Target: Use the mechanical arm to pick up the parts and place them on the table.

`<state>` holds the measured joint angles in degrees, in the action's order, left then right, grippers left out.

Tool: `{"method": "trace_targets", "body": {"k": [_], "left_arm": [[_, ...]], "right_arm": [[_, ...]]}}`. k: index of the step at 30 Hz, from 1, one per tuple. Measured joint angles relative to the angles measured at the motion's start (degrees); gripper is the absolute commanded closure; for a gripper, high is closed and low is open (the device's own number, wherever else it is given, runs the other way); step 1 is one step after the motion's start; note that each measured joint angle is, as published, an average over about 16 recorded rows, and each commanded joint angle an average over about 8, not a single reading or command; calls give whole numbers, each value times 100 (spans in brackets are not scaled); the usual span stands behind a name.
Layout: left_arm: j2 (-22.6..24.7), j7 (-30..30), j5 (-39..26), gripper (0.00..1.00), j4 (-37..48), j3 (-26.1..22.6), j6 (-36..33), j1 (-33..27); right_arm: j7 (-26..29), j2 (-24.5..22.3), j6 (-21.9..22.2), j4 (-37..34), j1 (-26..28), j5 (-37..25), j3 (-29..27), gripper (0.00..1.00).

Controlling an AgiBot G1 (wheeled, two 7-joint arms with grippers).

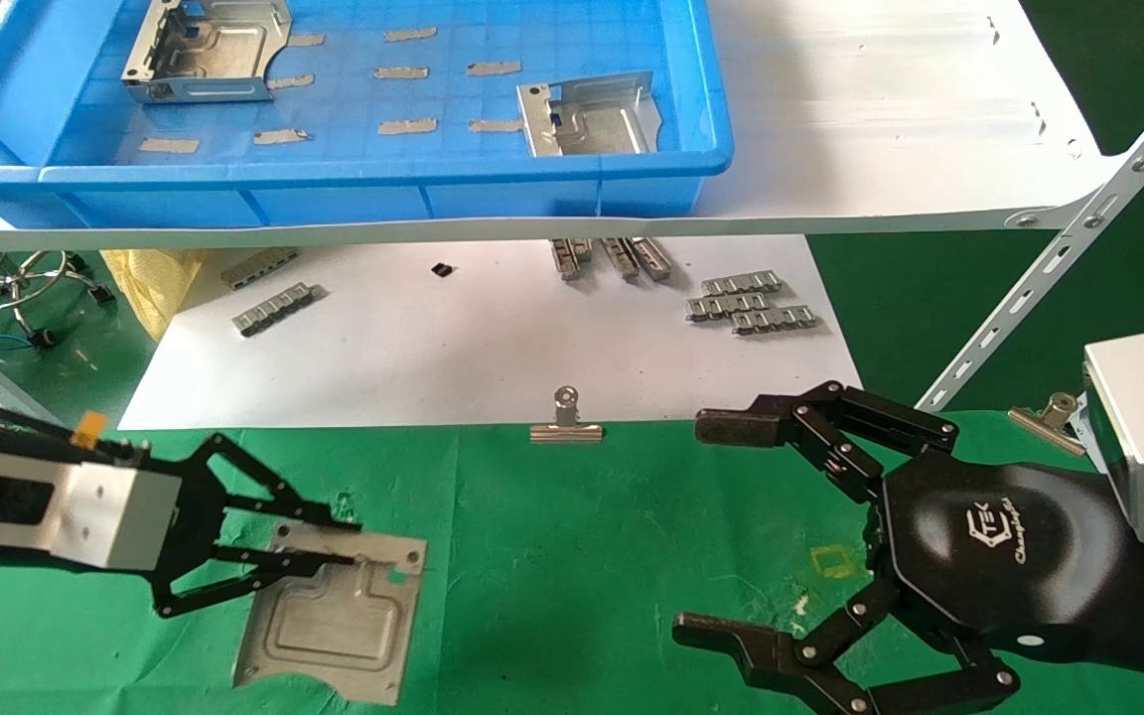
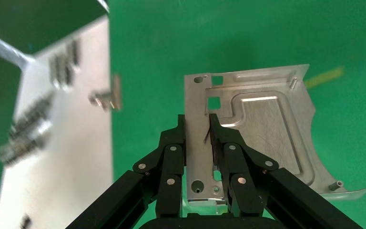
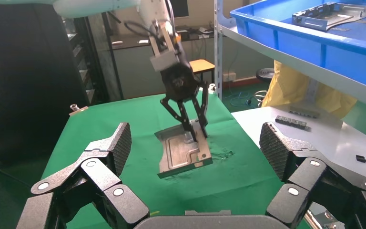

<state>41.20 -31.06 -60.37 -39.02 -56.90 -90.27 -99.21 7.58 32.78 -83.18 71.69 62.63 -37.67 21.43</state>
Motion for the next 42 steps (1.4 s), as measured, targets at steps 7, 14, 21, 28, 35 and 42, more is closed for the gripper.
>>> {"method": "trace_targets", "body": {"k": [7,14,21,28,35,42], "left_arm": [[252,-684,-313,100,991,-297,78,-11],[459,-1029,-430,43,1793,-400,117,-49],[607,-1222,-405,0,2334,-419,86,-95],[696,-1313,-303,0,2625,-413,15,-133],[618,-924,142,0,2719,-298,-67,-39],[451,-213,808,0,2690,-114,-132,233]], "right_arm": [[0,0,0,0,0,0,0,0],[0,0,0,0,0,0,0,0],[0,0,0,0,0,0,0,0],[0,0,0,0,0,0,1,0],[0,0,0,0,0,1,1,0],[0,-1,1,-1,0,1,1,0]]}}
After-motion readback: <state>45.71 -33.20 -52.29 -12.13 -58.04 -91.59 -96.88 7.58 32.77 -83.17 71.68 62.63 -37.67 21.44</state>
